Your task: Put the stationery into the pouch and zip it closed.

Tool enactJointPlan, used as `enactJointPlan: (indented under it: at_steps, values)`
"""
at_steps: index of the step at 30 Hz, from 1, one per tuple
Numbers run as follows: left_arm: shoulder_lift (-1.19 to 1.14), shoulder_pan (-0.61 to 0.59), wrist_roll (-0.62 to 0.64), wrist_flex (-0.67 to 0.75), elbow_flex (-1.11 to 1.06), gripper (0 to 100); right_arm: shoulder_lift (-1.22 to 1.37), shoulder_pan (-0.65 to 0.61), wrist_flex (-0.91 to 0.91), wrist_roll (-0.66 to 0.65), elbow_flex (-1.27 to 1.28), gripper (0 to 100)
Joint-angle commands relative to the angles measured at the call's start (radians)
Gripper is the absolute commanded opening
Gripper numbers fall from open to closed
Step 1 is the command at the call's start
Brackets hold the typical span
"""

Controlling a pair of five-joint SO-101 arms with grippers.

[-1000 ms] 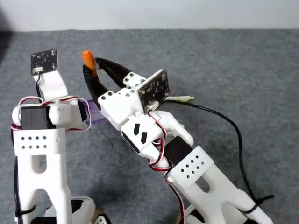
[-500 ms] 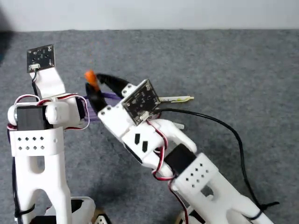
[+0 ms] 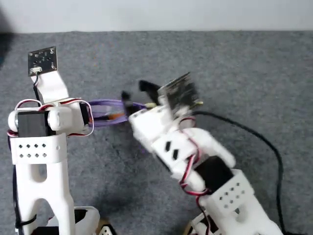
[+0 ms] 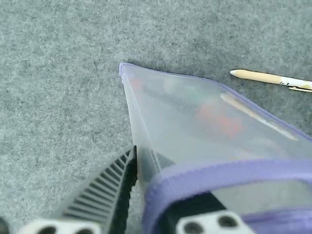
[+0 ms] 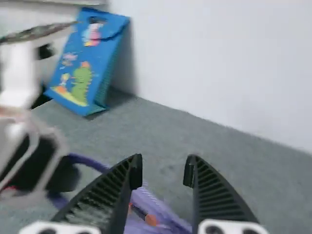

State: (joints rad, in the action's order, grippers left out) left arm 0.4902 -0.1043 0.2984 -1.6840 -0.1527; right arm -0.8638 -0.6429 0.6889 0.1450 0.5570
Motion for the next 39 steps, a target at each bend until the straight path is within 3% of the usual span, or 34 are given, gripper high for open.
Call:
enactJointPlan:
  at_steps: [1, 7, 10, 17, 24, 29, 39]
  values:
    - [0.017, 0.006, 0.011, -0.005, 0.073, 1, 0.028, 0.133, 0.174, 0.095, -0.137, 13.6]
    - [0.017, 0.006, 0.011, -0.003, 0.073, 1, 0.228, 0.277, 0.441, 0.123, -0.238, 13.4]
    - [0.017, 0.005, 0.011, -0.002, 0.073, 1, 0.367, 0.314, 0.544, 0.052, -0.278, 13.4]
    - [0.018, -0.009, 0.011, -0.008, 0.073, 1, 0.702, 0.329, 0.693, -0.097, -0.446, 13.7]
    - [0.018, -0.132, 0.011, -0.012, 0.073, 1, 0.941, 0.300, 0.800, -0.226, -0.571, 13.7]
    - [0.018, -0.143, 0.011, -0.012, 0.073, 1, 1.029, 0.271, 0.811, -0.319, -0.577, 13.7]
    - [0.018, -0.143, 0.012, -0.009, 0.073, 1, 1.153, 0.232, 0.651, -0.528, -0.575, 13.7]
